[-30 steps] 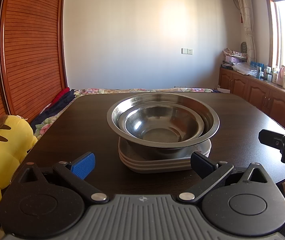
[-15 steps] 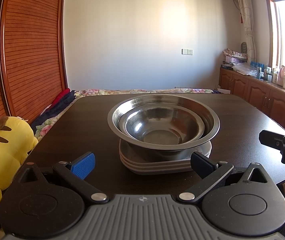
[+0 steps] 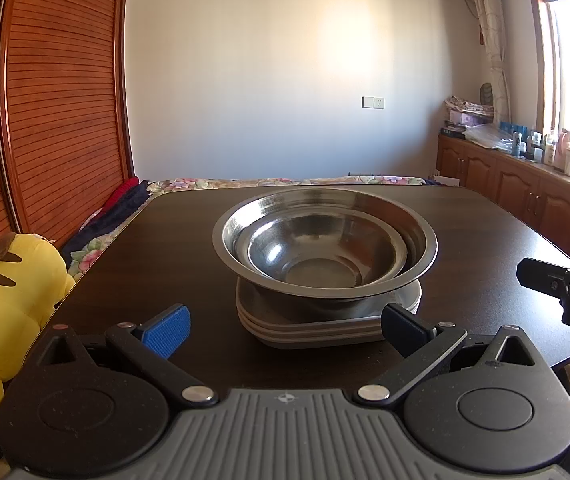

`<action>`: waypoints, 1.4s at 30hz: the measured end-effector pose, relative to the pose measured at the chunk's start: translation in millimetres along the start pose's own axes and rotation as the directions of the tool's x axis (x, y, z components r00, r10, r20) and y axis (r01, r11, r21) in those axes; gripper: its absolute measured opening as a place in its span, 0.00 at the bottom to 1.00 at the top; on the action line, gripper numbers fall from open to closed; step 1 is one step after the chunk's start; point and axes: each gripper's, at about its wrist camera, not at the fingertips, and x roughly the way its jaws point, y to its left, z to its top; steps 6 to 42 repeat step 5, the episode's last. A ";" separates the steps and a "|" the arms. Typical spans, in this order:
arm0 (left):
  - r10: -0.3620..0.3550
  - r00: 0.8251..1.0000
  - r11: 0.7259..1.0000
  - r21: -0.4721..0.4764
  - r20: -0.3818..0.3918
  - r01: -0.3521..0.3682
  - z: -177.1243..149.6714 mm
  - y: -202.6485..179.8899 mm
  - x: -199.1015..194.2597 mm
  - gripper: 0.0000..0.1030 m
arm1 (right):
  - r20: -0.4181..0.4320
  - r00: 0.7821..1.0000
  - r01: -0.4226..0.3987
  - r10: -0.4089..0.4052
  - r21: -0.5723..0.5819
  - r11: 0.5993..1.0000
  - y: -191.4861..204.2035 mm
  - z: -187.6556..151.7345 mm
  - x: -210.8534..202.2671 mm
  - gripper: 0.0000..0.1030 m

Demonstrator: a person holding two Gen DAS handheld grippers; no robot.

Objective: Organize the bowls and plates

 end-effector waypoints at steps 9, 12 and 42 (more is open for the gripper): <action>-0.002 1.000 1.000 0.002 0.000 0.002 0.0 -0.8 0.2 1.00 | 0.000 1.000 0.000 0.000 0.001 1.000 0.0 0.0 0.2 1.00; -0.002 1.000 1.000 0.002 0.000 0.002 0.0 -0.8 0.2 1.00 | 0.000 1.000 0.000 0.000 0.001 1.000 0.0 0.0 0.2 1.00; -0.002 1.000 1.000 0.002 0.000 0.002 0.0 -0.8 0.2 1.00 | 0.000 1.000 0.000 0.000 0.001 1.000 0.0 0.0 0.2 1.00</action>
